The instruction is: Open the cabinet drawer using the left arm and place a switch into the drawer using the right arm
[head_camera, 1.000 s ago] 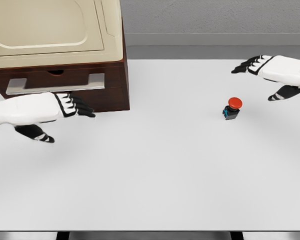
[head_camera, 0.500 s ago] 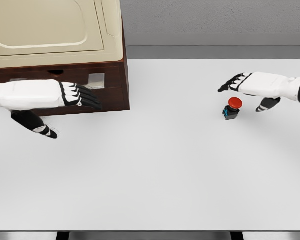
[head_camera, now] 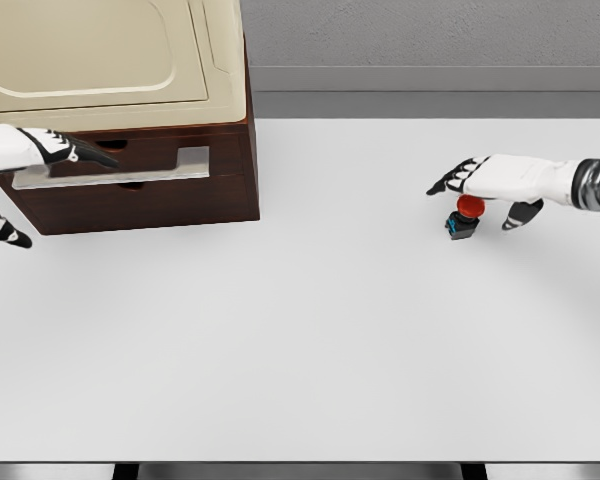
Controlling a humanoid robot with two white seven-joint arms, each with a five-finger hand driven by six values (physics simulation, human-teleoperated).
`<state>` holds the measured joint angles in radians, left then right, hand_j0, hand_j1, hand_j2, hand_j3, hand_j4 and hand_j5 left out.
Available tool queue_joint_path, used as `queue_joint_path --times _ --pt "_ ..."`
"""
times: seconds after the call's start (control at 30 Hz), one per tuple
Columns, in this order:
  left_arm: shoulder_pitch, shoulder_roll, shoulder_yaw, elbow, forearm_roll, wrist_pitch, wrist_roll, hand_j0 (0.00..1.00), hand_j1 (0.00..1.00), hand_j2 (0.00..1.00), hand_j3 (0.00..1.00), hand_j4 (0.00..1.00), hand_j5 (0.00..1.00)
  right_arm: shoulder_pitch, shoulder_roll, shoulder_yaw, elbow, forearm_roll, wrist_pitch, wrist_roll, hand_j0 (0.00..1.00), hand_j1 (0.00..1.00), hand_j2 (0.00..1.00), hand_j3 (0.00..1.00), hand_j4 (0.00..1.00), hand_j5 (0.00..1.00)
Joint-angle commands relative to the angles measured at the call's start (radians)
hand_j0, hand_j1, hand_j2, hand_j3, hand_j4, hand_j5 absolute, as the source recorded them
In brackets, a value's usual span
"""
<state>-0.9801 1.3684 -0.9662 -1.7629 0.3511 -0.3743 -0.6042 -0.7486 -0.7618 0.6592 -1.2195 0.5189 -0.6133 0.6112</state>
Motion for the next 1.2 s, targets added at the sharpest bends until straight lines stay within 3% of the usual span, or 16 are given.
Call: queue_joint_path --times 0.0,0.1,0.27,0.47,0.63,0.7,1.17 --pt "-0.002 -0.025 0.0 0.0 0.008 0.141 -0.007 1.0 1.0 1.0 1.0 1.0 1.0 0.0 0.007 0.0 0.012 0.001 0.002 0.0 1.0 1.0 1.0 1.0 1.0 1.0" --pt "-0.006 -0.095 0.0 0.0 0.014 0.241 -0.007 1.0 1.0 1.0 1.0 1.0 1.0 -0.005 0.009 0.01 0.012 0.001 0.002 0.0 1.0 1.0 1.0 1.0 1.0 1.0" --pt "-0.002 -0.118 -0.008 0.0 0.164 0.247 -0.007 1.0 1.0 1.0 1.0 1.0 1.0 -0.006 0.009 0.031 0.012 0.001 0.002 0.0 1.0 1.0 1.0 1.0 1.0 1.0" --pt "0.004 -0.117 -0.011 0.0 0.164 0.325 -0.007 1.0 1.0 1.0 1.0 1.0 1.0 -0.006 0.009 0.031 0.012 0.001 0.002 0.0 1.0 1.0 1.0 1.0 1.0 1.0" --pt "0.012 -0.126 -0.037 0.0 0.218 0.409 0.07 1.0 1.0 1.0 1.0 1.0 1.0 -0.008 0.009 0.031 0.012 0.001 0.002 0.0 1.0 1.0 1.0 1.0 1.0 1.0" --pt "0.015 -0.14 -0.071 0.0 0.216 0.43 0.147 1.0 1.0 1.0 1.0 1.0 1.0 -0.008 0.009 0.031 0.012 0.001 0.002 0.0 1.0 1.0 1.0 1.0 1.0 1.0" --pt "0.018 -0.129 -0.114 0.0 0.2 0.43 0.152 1.0 1.0 1.0 1.0 1.0 1.0 -0.009 0.006 0.031 0.011 0.001 0.002 0.0 1.0 1.0 1.0 1.0 1.0 1.0"
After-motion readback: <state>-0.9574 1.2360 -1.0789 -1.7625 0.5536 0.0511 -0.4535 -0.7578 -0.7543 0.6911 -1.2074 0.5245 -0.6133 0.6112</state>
